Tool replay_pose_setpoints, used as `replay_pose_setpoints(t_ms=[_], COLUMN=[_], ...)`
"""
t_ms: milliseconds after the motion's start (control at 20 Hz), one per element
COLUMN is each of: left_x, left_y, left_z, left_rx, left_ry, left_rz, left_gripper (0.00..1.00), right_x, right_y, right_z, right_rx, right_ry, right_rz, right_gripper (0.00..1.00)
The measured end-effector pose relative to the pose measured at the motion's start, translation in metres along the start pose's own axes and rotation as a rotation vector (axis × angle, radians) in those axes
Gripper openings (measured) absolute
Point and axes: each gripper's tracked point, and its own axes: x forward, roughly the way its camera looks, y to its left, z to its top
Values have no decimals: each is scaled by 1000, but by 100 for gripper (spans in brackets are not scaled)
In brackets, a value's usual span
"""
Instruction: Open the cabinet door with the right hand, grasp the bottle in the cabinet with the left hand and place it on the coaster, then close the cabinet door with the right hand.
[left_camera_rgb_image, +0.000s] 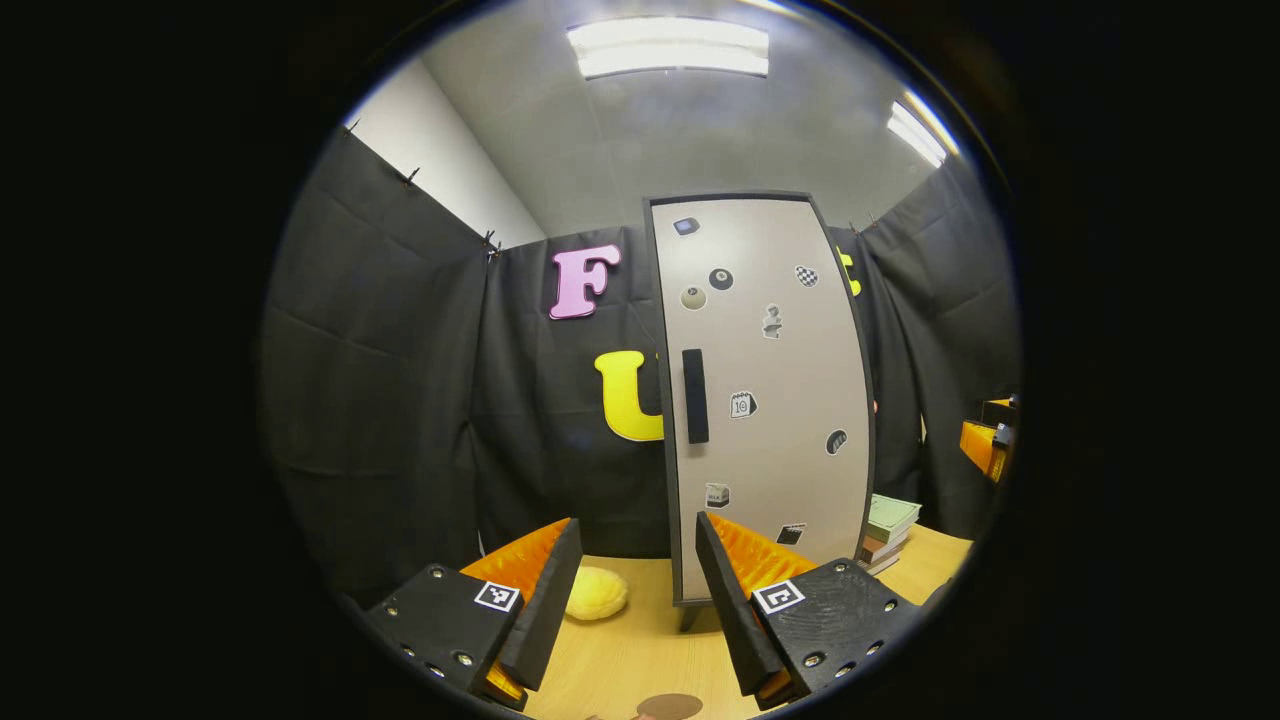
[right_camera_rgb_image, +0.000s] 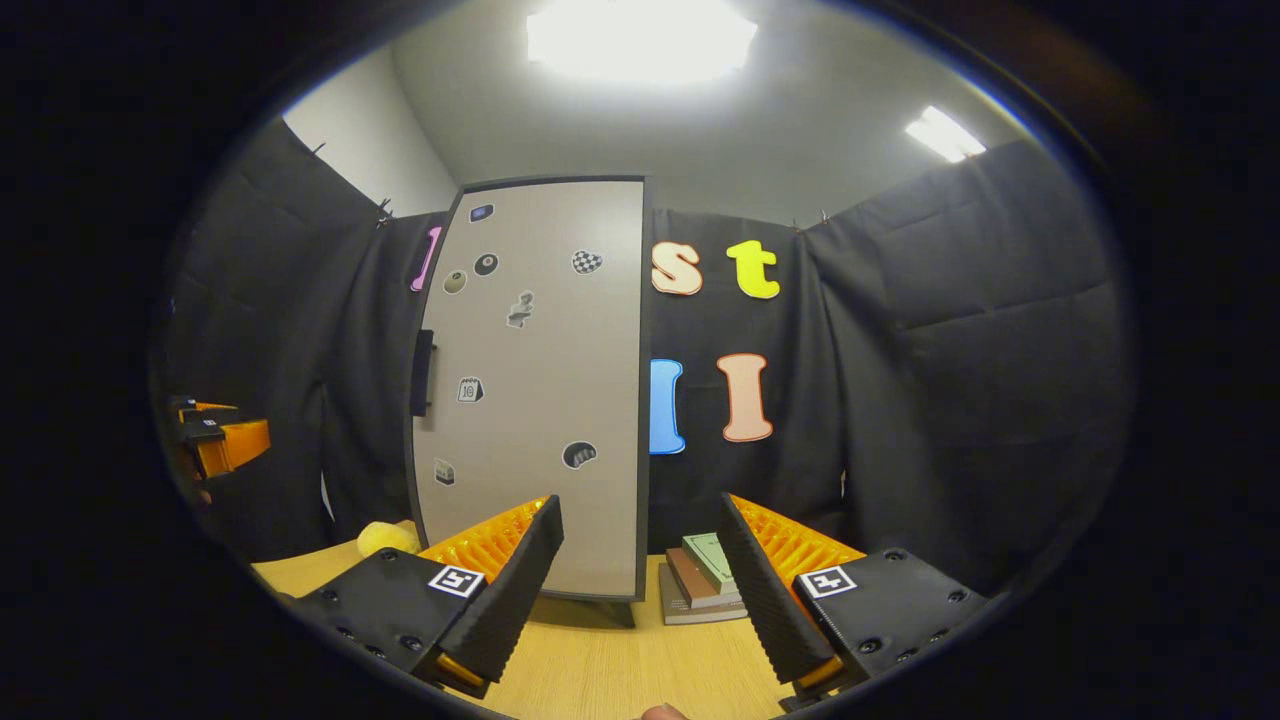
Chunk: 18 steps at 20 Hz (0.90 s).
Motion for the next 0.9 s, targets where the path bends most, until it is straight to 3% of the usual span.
replay_pose_setpoints(t_ms=[500, 900], left_x=[-12, -8], left_y=[7, 40], left_z=[2, -7], left_rx=[35, 27], left_ry=[-1, 3], left_rz=[93, 123], left_gripper=[67, 67], right_x=[20, 57], right_y=[13, 76], right_z=[-7, 31], right_rx=[38, 25], right_ry=[65, 22], right_rz=[103, 204], right_gripper=[99, 98])
